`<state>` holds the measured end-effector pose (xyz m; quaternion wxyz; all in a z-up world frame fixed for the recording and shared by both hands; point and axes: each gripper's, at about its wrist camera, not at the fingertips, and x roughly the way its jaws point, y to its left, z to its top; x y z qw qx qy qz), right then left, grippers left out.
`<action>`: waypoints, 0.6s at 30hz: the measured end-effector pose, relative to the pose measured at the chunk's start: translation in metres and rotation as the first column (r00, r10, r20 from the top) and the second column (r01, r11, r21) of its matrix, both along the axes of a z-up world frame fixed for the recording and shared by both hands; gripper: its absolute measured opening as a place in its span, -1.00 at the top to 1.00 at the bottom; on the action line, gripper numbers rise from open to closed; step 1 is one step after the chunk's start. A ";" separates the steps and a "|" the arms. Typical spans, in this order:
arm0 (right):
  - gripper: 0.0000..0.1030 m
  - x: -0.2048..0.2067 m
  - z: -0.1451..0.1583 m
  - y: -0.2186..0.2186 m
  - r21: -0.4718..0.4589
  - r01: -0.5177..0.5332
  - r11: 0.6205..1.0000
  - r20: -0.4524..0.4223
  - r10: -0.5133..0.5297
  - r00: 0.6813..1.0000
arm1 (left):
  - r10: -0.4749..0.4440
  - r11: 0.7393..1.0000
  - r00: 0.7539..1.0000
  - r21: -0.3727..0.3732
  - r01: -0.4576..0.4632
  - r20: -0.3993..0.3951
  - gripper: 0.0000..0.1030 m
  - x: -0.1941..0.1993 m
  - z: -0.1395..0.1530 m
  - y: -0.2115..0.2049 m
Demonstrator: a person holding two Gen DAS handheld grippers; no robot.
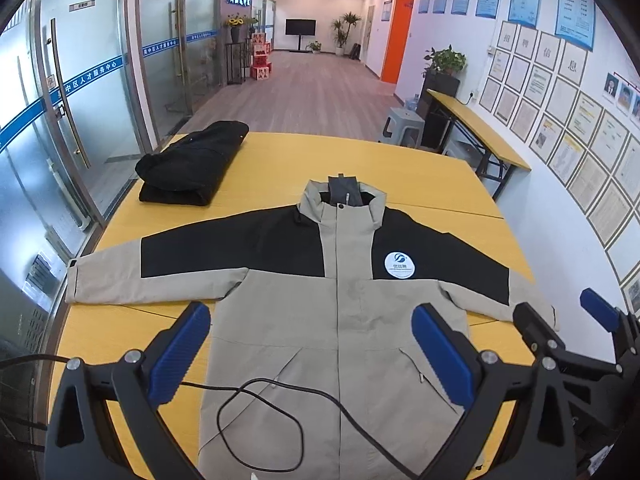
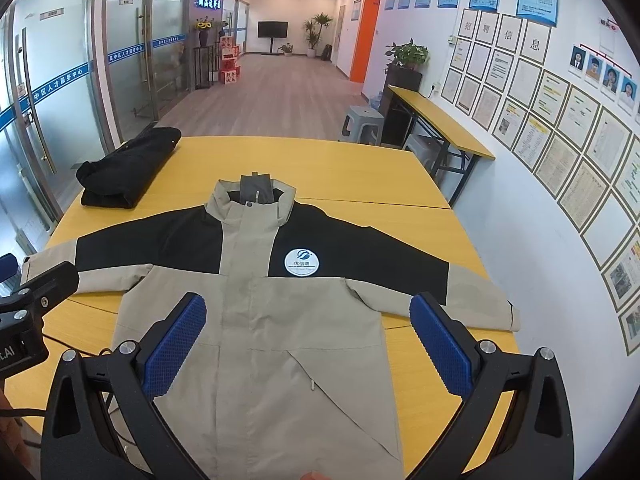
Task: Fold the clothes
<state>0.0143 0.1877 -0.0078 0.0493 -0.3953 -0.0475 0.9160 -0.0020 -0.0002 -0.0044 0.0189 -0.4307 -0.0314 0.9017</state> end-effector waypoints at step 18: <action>-0.99 0.029 -0.012 -0.011 0.087 0.038 0.995 0.041 -0.042 0.998 | 0.007 1.000 0.998 -0.017 -0.006 0.060 -0.99 0.004 -0.035 -0.031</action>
